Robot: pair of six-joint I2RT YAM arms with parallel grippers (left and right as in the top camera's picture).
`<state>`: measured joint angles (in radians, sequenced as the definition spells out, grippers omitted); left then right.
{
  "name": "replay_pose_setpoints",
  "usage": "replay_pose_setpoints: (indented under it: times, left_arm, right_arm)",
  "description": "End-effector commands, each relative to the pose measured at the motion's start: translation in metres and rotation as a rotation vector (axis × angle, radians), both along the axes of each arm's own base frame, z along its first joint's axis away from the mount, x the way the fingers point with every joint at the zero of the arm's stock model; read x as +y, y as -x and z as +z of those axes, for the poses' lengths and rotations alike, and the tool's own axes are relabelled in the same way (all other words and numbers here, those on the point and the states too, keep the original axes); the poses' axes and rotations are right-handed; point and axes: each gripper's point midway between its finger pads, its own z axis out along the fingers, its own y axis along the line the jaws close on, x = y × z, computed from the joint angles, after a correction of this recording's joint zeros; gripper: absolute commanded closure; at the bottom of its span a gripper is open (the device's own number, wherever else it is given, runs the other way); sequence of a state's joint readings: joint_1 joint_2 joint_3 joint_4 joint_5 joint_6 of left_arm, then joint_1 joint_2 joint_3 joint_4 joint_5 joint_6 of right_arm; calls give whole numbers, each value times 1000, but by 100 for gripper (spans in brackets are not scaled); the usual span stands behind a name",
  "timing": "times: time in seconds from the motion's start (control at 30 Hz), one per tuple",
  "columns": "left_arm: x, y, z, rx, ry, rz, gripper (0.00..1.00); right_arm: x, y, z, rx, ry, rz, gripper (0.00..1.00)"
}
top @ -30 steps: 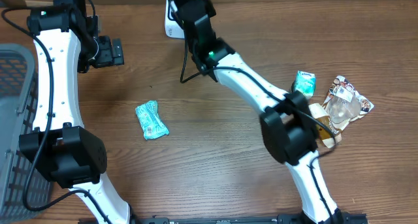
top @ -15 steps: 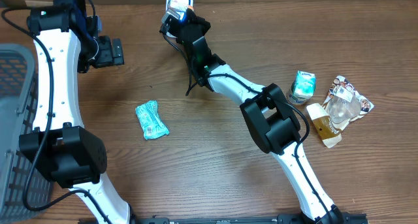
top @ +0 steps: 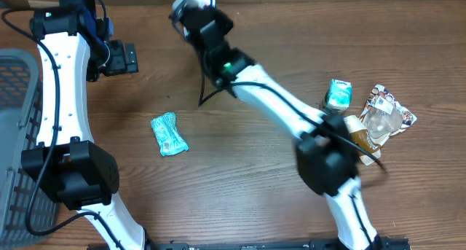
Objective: Scan the item barcode
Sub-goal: 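Set the orange pack down on the right side and release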
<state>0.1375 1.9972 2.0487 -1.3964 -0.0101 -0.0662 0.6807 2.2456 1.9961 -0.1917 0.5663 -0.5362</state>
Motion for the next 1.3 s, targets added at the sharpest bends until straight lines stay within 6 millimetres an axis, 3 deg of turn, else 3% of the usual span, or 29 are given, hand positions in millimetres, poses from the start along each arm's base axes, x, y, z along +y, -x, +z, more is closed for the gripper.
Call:
replay_pose_setpoints:
  times: [0.0, 0.13, 0.27, 0.47, 0.67, 0.87, 0.93, 1.0, 1.1, 1.17, 1.2, 1.23, 1.27]
  left_arm:
    - [-1, 1, 11, -29, -7, -26, 0]
    - [-1, 1, 11, -29, -7, -26, 0]
    - [-1, 1, 11, -29, -7, -26, 0]
    - [-2, 1, 11, -29, -7, -27, 0]
    - [-1, 1, 11, -29, -7, -26, 0]
    - [-1, 1, 11, -29, -7, -26, 0]
    - [-1, 1, 11, -29, -7, -26, 0]
    - [-1, 1, 11, -29, -7, -26, 0]
    - [-1, 1, 11, -29, -7, -26, 0]
    - [-1, 1, 11, -29, -7, -26, 0]
    - [-1, 1, 11, -29, -7, -26, 0]
    - [-1, 1, 11, -29, -7, -26, 0]
    - [-1, 1, 11, -29, -7, -26, 0]
  right_arm:
    - [-28, 51, 91, 93, -426, -72, 96]
    - [-59, 123, 90, 392, -533, -127, 96]
    - [-108, 160, 52, 585, -451, -310, 96]
    - [-188, 193, -33, 830, -322, -656, 96]
    - [-241, 220, -106, 981, -216, -820, 96]
    - [-275, 242, -145, 1056, -186, -924, 96]
    - [-276, 244, -148, 1081, -207, -929, 66]
    - [-270, 243, -148, 1110, -216, -884, 54]
    - [-240, 238, -139, 1175, -300, -759, 25]
    - [-206, 234, -128, 1235, -429, -650, 5]
    - [-186, 231, -122, 1264, -495, -584, 2]
    - [-149, 226, -112, 1301, -610, -444, 0]
    - [-130, 224, -107, 1316, -661, -366, 0]
